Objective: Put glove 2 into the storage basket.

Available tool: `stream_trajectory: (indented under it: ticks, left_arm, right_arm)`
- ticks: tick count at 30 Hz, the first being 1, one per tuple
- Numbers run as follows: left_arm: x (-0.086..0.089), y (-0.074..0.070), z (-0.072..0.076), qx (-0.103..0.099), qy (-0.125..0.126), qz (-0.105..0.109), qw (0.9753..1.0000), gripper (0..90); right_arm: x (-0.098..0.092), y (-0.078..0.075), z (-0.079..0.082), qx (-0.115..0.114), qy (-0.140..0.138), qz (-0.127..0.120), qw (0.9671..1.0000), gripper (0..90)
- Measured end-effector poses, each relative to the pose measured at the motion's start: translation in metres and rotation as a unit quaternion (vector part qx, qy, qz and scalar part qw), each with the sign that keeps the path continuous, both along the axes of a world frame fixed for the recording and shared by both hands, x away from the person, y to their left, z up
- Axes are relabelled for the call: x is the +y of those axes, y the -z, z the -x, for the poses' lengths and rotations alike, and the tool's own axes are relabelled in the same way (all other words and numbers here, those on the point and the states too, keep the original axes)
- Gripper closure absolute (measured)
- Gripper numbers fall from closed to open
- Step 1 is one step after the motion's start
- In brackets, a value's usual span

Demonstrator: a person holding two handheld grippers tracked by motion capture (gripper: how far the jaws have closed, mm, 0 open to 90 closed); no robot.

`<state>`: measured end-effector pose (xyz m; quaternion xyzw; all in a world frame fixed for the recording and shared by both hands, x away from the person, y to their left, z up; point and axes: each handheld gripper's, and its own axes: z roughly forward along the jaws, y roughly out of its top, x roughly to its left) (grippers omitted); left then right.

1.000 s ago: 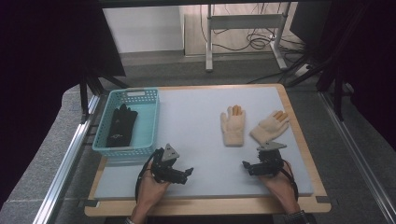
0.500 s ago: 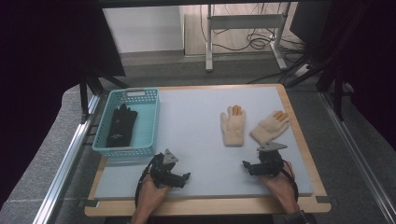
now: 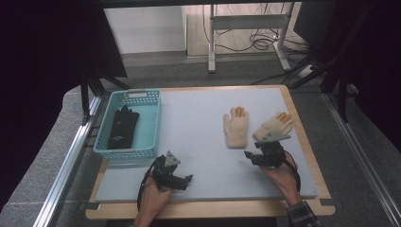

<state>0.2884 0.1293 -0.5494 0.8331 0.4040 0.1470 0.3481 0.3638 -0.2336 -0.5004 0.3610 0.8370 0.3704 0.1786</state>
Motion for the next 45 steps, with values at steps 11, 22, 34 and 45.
stream_trajectory:
  ticks: [11, 22, 34, 45]
  left_arm:
    - [0.0, 0.0, 0.0, -0.001, 0.0, 0.001, 1.0, 2.6]
    - [0.0, 0.0, 0.0, -0.001, 0.0, 0.0, 1.0, 2.6]
    - [0.0, 0.0, 0.0, -0.001, 0.0, 0.0, 1.0, 2.6]
    - [0.0, 0.0, 0.0, -0.001, -0.001, 0.001, 1.0, 2.6]
  right_arm:
    - [0.032, -0.026, -0.066, -0.02, -0.026, 0.027, 0.9991, 51.1]
    - [0.052, 0.013, -0.12, -0.001, -0.034, 0.08, 0.9962, 25.8]
    - [0.043, 0.013, -0.115, 0.042, -0.011, 0.04, 0.9982, 56.4]
    - [0.06, -0.031, -0.046, 0.008, -0.048, -0.019, 0.9986, 54.6]
